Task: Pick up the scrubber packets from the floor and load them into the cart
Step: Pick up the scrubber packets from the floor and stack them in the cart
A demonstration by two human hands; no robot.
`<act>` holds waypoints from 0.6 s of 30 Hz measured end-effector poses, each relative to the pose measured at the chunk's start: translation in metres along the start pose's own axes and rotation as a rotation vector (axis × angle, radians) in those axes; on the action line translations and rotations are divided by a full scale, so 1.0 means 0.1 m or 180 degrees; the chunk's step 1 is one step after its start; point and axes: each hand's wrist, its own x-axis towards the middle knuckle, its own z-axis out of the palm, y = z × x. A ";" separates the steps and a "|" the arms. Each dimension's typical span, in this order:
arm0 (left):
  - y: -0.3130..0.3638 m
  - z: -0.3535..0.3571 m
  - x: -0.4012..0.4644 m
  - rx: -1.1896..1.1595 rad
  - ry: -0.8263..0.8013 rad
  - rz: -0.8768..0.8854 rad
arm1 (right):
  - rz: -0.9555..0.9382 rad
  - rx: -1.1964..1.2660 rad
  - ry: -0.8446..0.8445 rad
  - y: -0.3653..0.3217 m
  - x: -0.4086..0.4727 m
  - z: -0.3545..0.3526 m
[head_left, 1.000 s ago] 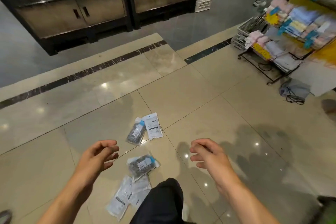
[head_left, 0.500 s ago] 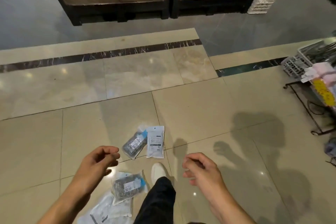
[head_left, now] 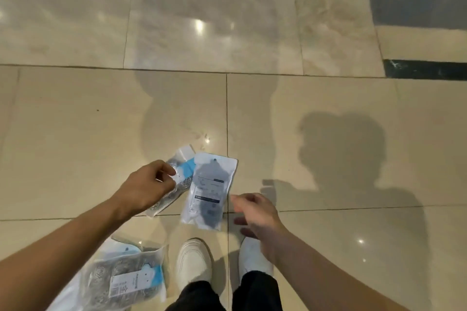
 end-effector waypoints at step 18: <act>-1.49 0.87 1.73 0.1509 0.0257 -0.0858 | 0.0118 -0.0291 0.0356 0.74 2.74 1.01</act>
